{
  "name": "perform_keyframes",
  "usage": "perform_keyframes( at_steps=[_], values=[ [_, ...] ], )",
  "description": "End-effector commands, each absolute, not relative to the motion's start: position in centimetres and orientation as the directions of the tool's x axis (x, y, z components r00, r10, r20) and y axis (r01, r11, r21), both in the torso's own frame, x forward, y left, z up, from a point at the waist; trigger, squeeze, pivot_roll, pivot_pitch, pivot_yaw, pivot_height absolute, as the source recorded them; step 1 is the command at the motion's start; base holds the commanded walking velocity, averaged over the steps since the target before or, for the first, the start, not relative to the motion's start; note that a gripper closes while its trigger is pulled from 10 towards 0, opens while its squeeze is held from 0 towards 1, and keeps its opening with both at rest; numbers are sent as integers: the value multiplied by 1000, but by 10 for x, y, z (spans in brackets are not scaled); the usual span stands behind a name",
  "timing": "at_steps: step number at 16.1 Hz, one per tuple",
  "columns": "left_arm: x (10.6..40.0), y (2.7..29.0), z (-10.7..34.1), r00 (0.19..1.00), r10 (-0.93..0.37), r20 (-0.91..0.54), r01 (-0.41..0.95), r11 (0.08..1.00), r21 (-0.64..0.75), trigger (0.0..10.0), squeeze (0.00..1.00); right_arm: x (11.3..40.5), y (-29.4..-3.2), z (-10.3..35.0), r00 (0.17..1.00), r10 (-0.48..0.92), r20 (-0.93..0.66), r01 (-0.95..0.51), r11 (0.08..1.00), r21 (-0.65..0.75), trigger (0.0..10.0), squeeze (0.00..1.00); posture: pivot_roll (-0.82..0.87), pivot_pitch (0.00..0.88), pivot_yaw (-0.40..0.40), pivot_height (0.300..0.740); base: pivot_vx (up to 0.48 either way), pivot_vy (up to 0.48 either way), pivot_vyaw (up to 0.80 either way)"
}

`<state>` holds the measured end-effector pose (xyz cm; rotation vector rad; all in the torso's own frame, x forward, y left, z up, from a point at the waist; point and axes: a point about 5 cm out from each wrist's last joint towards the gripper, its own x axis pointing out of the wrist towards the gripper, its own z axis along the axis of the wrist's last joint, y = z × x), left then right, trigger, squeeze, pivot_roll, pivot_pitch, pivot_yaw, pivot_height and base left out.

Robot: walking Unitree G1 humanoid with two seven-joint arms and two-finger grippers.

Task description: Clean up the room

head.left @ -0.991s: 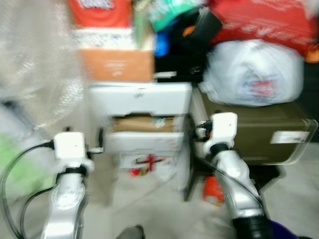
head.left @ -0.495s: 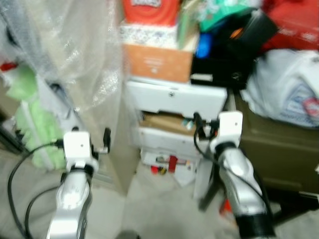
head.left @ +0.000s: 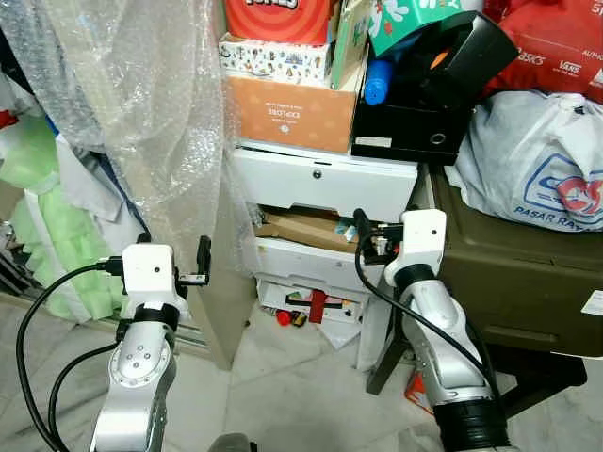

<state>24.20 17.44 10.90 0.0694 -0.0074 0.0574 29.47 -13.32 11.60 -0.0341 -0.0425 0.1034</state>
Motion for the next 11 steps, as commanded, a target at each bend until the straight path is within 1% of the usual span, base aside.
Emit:
perform_keyframes(
  at_steps=[1,2,4,5,9,11],
  values=[
    [244,177,109,998,65,4,-65,996,61,10000,0,296,-136,117,995,88,46,-86,996,-37,10000,0,64,0,-12,740,0,0,0],
    [244,178,108,998,66,-3,-66,995,77,10000,0,296,-134,117,995,92,48,-91,995,-32,10000,0,64,0,-12,740,0,0,0],
    [244,176,108,999,52,-4,-52,997,61,10000,0,296,-134,117,995,93,47,-92,995,-30,10000,0,64,0,-13,740,0,0,0],
    [244,173,108,1000,26,-8,-26,998,57,10000,0,297,-133,115,996,88,29,-88,996,-17,10000,0,63,0,-13,740,0,0,-494],
    [244,169,109,1000,-17,-4,17,999,40,10000,0,300,-134,116,996,83,29,-82,996,-14,10000,0,64,0,-13,740,0,0,-800],
    [243,166,110,999,-50,8,50,998,35,10000,0,300,-132,117,995,89,38,-88,996,-14,10000,0,62,0,-14,740,0,0,0]
  ],
)
